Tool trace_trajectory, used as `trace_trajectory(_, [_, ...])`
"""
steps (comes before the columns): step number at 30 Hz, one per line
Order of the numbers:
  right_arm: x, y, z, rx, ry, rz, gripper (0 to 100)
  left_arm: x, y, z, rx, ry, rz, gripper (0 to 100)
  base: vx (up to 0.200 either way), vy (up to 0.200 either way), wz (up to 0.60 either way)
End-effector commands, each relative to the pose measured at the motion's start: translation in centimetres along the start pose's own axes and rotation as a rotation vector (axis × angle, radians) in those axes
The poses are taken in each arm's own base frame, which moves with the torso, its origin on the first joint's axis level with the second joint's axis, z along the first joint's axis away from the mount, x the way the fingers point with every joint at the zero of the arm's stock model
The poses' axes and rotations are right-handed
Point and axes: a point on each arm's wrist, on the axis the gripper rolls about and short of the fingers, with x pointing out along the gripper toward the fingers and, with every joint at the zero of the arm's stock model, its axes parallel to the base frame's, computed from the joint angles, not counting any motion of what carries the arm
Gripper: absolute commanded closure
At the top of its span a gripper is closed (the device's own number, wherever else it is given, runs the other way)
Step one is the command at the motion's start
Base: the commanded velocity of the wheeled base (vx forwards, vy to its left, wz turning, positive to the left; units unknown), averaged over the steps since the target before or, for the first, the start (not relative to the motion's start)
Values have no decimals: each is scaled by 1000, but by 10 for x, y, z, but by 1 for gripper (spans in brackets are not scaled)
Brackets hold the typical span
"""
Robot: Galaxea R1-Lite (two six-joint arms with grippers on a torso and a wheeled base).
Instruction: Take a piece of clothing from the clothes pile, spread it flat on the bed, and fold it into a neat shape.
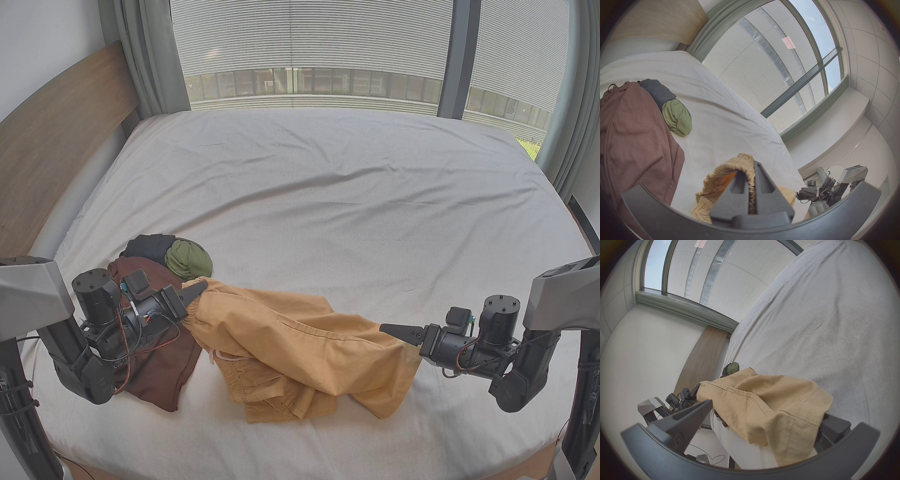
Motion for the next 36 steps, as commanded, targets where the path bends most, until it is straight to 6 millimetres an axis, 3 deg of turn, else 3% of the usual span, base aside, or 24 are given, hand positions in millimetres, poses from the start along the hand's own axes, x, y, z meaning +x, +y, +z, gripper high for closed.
trace_trajectory(1, [2, 0, 0, -2, -2, 3, 0, 0, 0, 0, -1, 1, 0, 100, 0, 0, 0])
trace_trajectory(2, [2, 0, 1, -2, -4, 3, 100, 0, 0, 0, 0, -1, 0, 100, 0, 0, 0])
trace_trajectory(12, [1, 2, 2, -4, -10, 6, 100, 0, -1, 2, 3, -9, -1, 100, 0, 0, 0])
trace_trajectory(20, [-19, 31, 27, -55, -114, 65, 100, -6, -24, 17, 18, -62, -63, 100, 0, 0, 0])
trace_trajectory(25, [-29, 46, 32, -65, -149, 87, 100, -10, -35, 25, 28, -86, -93, 100, 0, 0, 0])
trace_trajectory(36, [-47, 57, 39, -102, -183, 109, 100, -15, -40, 31, 40, -111, -104, 100, 0, 0, 0])
